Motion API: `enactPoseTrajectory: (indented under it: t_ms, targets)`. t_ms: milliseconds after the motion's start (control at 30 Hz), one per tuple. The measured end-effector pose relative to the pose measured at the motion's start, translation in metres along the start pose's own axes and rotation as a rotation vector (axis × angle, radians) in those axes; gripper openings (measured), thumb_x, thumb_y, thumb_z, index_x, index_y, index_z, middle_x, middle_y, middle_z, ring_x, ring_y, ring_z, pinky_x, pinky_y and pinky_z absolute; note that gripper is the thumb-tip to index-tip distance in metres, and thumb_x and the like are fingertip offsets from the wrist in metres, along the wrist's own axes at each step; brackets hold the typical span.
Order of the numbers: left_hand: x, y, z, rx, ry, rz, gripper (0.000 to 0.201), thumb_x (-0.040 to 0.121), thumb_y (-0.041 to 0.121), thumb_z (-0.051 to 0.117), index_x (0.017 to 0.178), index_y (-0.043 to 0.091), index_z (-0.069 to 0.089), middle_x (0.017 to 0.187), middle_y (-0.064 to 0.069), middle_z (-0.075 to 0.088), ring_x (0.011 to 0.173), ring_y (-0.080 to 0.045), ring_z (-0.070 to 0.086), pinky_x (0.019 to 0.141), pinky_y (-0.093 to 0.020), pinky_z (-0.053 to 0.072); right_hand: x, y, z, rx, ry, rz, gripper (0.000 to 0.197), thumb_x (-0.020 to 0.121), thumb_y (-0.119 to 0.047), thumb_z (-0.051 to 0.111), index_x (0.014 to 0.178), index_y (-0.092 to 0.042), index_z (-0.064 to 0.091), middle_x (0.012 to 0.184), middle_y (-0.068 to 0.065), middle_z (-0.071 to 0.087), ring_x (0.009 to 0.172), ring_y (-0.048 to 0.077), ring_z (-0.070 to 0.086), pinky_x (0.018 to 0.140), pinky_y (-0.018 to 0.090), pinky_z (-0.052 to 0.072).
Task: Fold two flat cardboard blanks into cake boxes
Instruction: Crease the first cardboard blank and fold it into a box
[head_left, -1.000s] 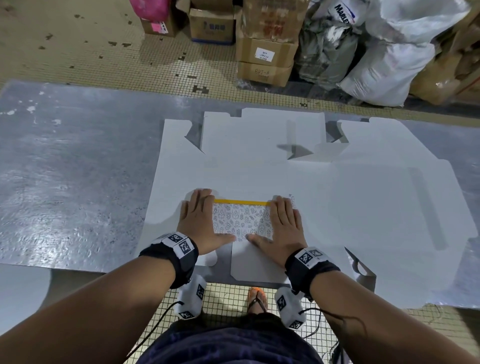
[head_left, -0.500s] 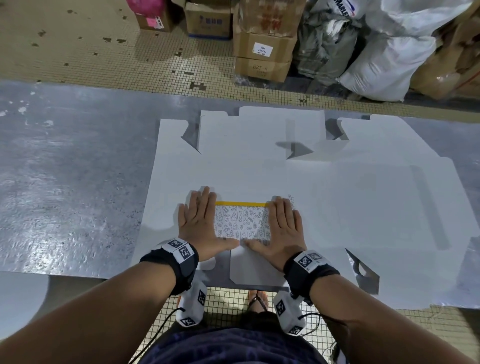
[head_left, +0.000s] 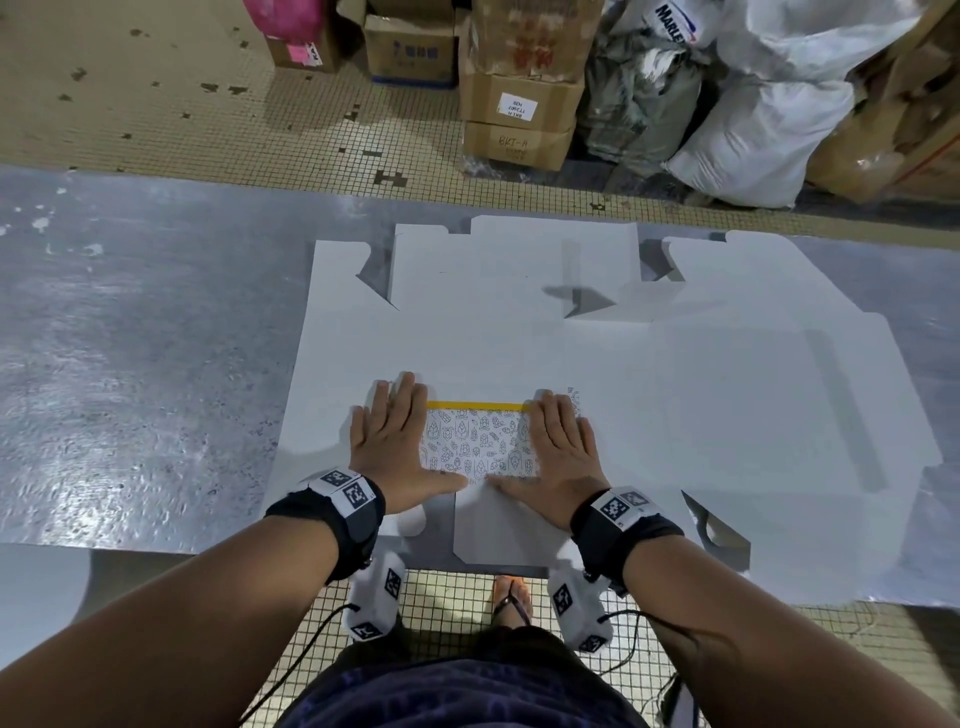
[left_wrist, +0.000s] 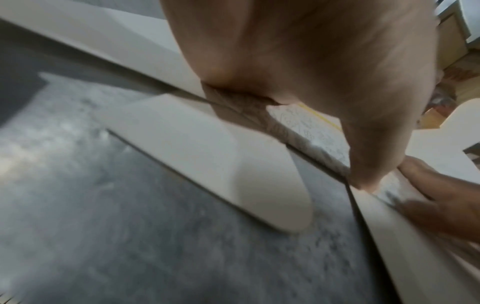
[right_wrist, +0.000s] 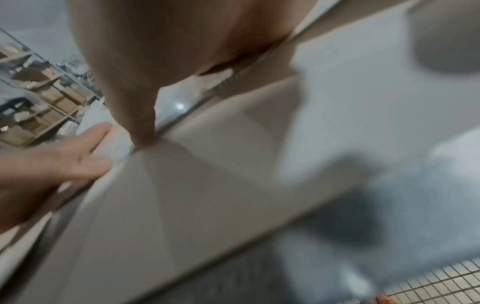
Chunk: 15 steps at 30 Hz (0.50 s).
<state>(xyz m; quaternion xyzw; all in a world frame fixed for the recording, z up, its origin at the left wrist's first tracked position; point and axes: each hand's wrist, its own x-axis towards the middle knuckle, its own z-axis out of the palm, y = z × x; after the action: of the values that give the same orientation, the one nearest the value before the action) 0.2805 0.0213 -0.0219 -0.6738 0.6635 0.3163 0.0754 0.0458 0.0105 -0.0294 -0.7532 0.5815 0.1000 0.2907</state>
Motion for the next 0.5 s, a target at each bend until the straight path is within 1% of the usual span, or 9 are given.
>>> enactPoseTrajectory:
  t_ms: [67,133,167,233,300,333,400,467,500]
  targets:
    - [0.0,-0.009,-0.005,-0.026,-0.01,0.025,0.125,0.074,0.072,0.063,0.154,0.031,-0.024,0.153,0.017,-0.043,0.141,-0.012,-0.042,0.12,-0.043,-0.019,-0.002,0.01,-0.006,0.02,-0.008,-0.044,0.105,0.089,-0.071,0.046,0.154,-0.024,-0.021,0.153,-0.009,-0.037,0.142,0.012,-0.037,0.121,0.038,-0.016]
    - [-0.001,-0.017,-0.008,-0.027,0.014,0.044,0.124,0.073,0.073,0.065,0.156,0.034,-0.019,0.155,0.02,-0.038,0.144,-0.008,-0.036,0.122,-0.042,-0.013,-0.003,0.017,-0.009,0.042,0.007,-0.068,0.102,0.09,-0.063,0.053,0.155,-0.027,-0.016,0.155,-0.013,-0.033,0.143,0.009,-0.032,0.123,0.037,-0.01]
    - [-0.002,-0.017,-0.008,-0.021,0.034,0.045,0.124,0.072,0.074,0.065,0.156,0.035,-0.017,0.156,0.021,-0.035,0.145,-0.007,-0.033,0.123,-0.042,-0.01,-0.004,0.017,-0.009,0.056,0.021,-0.069,0.102,0.089,-0.063,0.054,0.156,-0.027,-0.014,0.156,-0.013,-0.031,0.144,0.008,-0.031,0.123,0.036,-0.011]
    - [-0.003,-0.012,-0.005,-0.006,0.079,0.019,0.124,0.072,0.071,0.068,0.157,0.035,-0.014,0.159,0.019,-0.031,0.147,-0.008,-0.029,0.123,-0.041,-0.009,-0.003,0.014,-0.004,0.067,0.046,-0.058,0.107,0.08,-0.074,0.046,0.156,-0.028,-0.013,0.158,-0.013,-0.029,0.146,0.009,-0.029,0.121,0.033,-0.014]
    - [-0.003,-0.004,-0.004,0.007,0.111,-0.013,0.123,0.074,0.066,0.07,0.157,0.032,-0.013,0.16,0.016,-0.029,0.148,-0.01,-0.028,0.123,-0.04,-0.01,-0.001,0.013,-0.002,0.079,0.057,-0.049,0.112,0.069,-0.082,0.036,0.156,-0.03,-0.011,0.159,-0.012,-0.027,0.146,0.011,-0.029,0.122,0.036,-0.013]
    - [-0.003,-0.002,-0.003,0.002,0.121,-0.021,0.122,0.073,0.064,0.071,0.157,0.032,-0.012,0.161,0.015,-0.028,0.148,-0.011,-0.028,0.123,-0.04,-0.011,-0.001,0.015,-0.003,0.092,0.057,-0.044,0.111,0.07,-0.082,0.04,0.157,-0.031,-0.008,0.16,-0.013,-0.026,0.146,0.011,-0.03,0.122,0.037,-0.012]
    - [-0.003,-0.007,-0.002,-0.028,0.138,-0.016,0.123,0.071,0.066,0.073,0.158,0.033,-0.007,0.163,0.015,-0.024,0.149,-0.013,-0.027,0.123,-0.04,-0.008,-0.003,0.02,-0.006,0.109,0.071,-0.027,0.106,0.077,-0.075,0.055,0.157,-0.035,-0.003,0.16,-0.015,-0.025,0.146,0.012,-0.031,0.122,0.037,-0.013]
    - [-0.004,-0.02,-0.003,-0.069,0.116,0.025,0.121,0.07,0.068,0.073,0.158,0.036,-0.005,0.162,0.017,-0.023,0.149,-0.012,-0.026,0.123,-0.039,-0.007,-0.007,0.025,-0.008,0.109,0.081,-0.02,0.103,0.081,-0.068,0.061,0.157,-0.038,-0.001,0.159,-0.014,-0.026,0.145,0.014,-0.032,0.121,0.036,-0.014]
    - [-0.005,-0.028,-0.005,-0.081,0.091,0.056,0.119,0.073,0.066,0.073,0.158,0.036,-0.004,0.161,0.018,-0.023,0.149,-0.01,-0.026,0.124,-0.038,-0.006,-0.008,0.027,-0.008,0.114,0.083,-0.028,0.101,0.083,-0.064,0.063,0.157,-0.038,0.0,0.159,-0.014,-0.027,0.146,0.014,-0.032,0.121,0.036,-0.013]
